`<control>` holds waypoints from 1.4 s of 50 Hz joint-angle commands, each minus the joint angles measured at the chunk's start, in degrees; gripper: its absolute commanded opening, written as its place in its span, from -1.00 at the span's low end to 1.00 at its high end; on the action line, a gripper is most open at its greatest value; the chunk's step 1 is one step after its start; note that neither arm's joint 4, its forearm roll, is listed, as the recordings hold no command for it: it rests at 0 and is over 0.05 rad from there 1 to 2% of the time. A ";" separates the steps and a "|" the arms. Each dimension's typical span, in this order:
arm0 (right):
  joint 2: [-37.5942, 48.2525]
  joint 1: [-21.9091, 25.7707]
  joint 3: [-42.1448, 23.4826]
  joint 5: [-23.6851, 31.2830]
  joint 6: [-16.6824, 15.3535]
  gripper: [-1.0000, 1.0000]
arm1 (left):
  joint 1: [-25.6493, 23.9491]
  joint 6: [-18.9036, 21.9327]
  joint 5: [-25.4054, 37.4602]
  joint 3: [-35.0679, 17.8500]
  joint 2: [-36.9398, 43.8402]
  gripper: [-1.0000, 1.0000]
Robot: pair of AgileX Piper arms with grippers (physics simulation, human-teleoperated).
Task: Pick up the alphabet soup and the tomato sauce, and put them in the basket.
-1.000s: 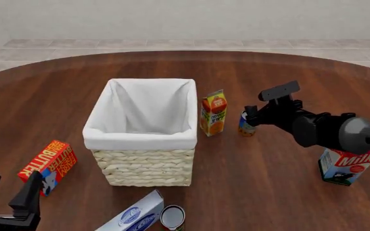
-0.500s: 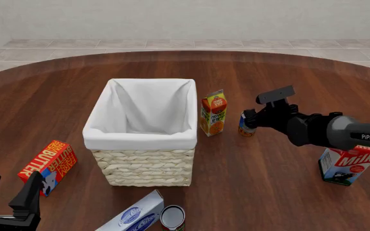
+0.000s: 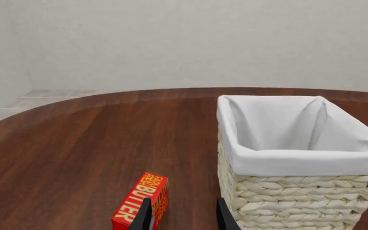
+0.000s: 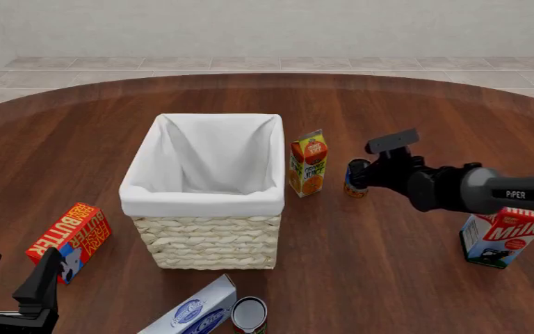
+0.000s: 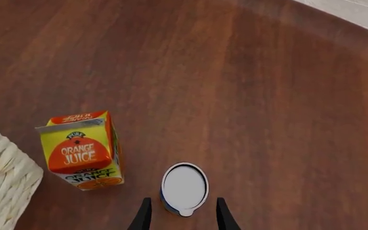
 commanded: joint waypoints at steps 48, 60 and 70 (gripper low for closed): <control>8.82 -0.45 -4.15 -1.54 0.75 1.00 | 0.57 0.85 -2.66 0.01 3.21 1.00; 10.45 -0.68 -5.47 -1.28 0.66 1.00 | 0.60 0.85 -1.86 0.02 2.44 1.00; 11.45 -0.73 -6.48 -0.92 0.78 1.00 | 0.63 0.84 -1.84 0.02 2.43 1.00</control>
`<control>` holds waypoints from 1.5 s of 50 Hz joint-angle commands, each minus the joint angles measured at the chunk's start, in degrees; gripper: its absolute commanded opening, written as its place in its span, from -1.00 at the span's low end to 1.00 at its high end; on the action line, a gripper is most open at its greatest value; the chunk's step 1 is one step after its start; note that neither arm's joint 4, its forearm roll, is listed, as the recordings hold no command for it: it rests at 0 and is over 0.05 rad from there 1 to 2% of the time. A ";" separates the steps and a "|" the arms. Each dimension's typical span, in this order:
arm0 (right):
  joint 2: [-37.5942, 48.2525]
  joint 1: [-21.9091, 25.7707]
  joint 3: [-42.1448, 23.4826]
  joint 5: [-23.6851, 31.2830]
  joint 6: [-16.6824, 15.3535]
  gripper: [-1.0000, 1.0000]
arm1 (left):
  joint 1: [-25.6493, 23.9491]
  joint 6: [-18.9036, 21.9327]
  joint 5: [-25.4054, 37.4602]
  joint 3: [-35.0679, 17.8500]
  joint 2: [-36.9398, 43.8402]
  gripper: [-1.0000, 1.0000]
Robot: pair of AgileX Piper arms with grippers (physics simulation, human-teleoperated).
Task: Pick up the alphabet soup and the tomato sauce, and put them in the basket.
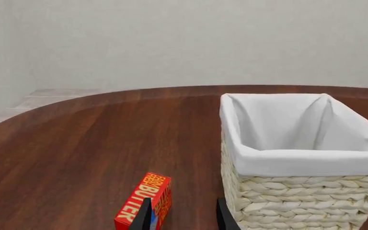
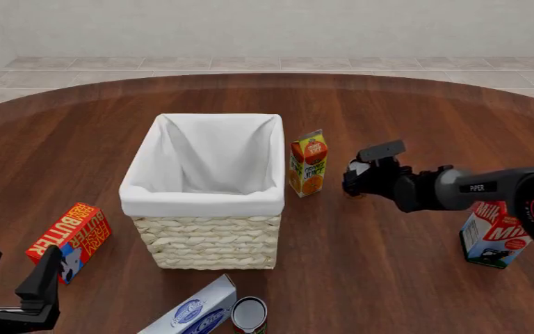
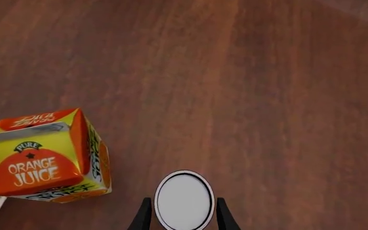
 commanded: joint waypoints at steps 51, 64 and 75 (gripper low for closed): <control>-8.18 -0.56 3.75 0.78 -2.49 -1.00 | 0.01 -0.05 -0.50 0.00 0.43 1.00; -13.16 -0.18 4.92 2.08 -3.42 -1.00 | -0.12 -0.18 -0.54 0.00 0.47 1.00; -18.22 0.70 6.39 3.51 -4.30 -1.00 | -0.19 -0.28 -0.33 0.00 0.27 1.00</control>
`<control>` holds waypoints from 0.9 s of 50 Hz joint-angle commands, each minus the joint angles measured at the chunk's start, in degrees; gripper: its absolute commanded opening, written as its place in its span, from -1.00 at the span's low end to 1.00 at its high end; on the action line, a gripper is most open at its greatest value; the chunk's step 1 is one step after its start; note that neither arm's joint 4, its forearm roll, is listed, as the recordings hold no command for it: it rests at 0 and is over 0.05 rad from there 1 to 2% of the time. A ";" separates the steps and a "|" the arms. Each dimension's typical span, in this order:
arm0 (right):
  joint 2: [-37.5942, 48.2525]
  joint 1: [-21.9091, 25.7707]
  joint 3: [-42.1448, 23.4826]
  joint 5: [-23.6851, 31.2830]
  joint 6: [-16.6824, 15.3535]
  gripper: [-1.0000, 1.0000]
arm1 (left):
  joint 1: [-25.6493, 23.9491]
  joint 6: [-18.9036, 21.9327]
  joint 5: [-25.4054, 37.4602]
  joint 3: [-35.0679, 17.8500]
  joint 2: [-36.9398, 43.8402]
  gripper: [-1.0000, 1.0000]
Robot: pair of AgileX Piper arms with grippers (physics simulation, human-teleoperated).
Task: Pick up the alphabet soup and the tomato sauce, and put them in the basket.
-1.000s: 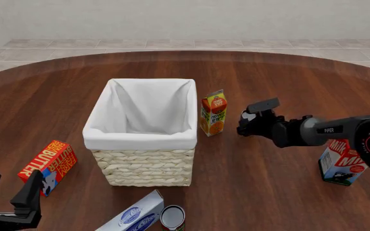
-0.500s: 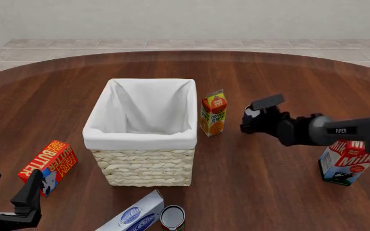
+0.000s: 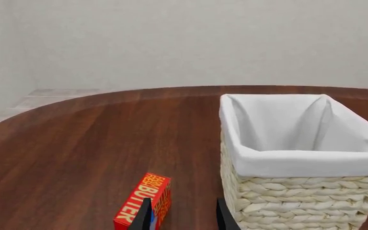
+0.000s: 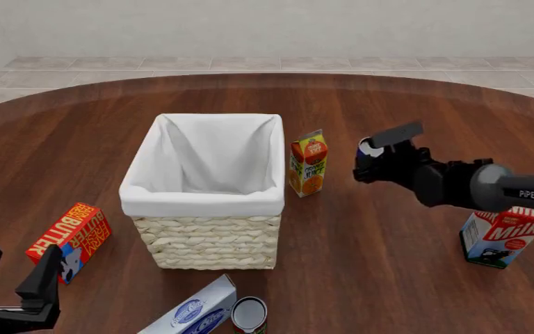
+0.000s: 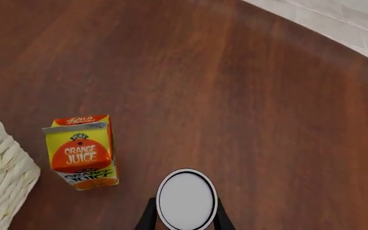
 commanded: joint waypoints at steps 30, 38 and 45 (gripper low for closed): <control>-18.51 4.18 2.30 7.23 -2.25 -1.00 | -0.12 -0.23 1.20 0.00 -1.21 1.00; -22.42 5.91 1.42 9.96 -3.36 -1.00 | -0.14 -0.21 1.55 0.00 -1.58 1.00; -24.66 6.62 1.03 11.28 -4.14 -1.00 | -0.21 -0.21 0.70 0.00 -0.75 1.00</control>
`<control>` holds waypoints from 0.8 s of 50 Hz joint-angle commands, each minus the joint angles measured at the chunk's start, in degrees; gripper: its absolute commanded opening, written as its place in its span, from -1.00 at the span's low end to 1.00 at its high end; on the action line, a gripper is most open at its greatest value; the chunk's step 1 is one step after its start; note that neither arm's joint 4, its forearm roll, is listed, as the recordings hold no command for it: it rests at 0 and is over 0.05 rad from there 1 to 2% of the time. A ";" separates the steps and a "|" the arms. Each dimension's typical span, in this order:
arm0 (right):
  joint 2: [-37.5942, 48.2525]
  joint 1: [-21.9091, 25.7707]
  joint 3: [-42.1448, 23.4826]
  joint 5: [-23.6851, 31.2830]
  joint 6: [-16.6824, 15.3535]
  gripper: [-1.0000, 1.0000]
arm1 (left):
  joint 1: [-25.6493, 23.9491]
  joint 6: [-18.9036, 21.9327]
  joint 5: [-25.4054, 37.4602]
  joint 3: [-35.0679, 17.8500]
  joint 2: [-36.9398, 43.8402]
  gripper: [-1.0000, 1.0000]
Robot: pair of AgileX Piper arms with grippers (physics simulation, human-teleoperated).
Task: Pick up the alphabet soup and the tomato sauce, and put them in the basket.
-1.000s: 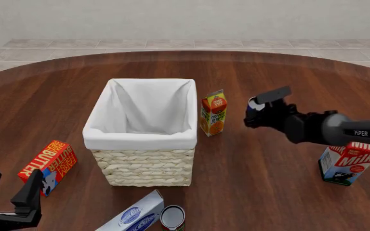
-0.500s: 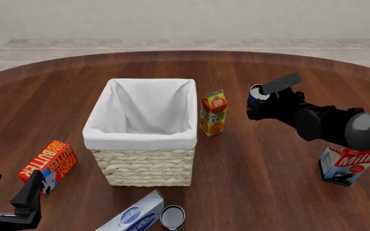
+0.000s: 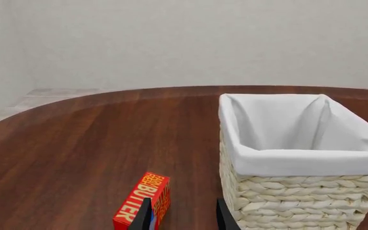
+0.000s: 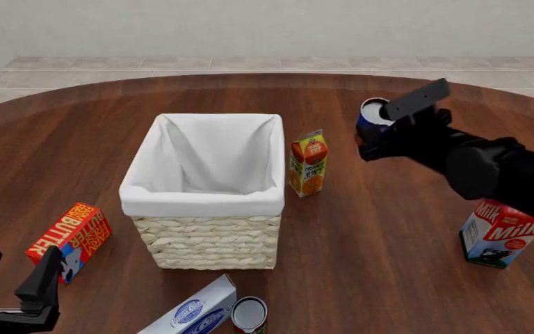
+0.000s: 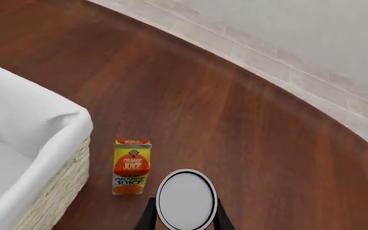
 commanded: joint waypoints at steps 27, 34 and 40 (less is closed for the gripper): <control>-10.45 9.11 -3.27 7.94 -2.05 -1.00 | -0.22 -0.20 1.78 0.00 -1.95 1.00; -11.03 11.35 -4.03 9.15 -1.92 -1.00 | -0.24 -0.20 0.98 0.00 -1.17 1.00; -10.88 12.74 -4.90 10.17 -2.40 -1.00 | -0.25 -0.17 -0.42 0.00 0.29 1.00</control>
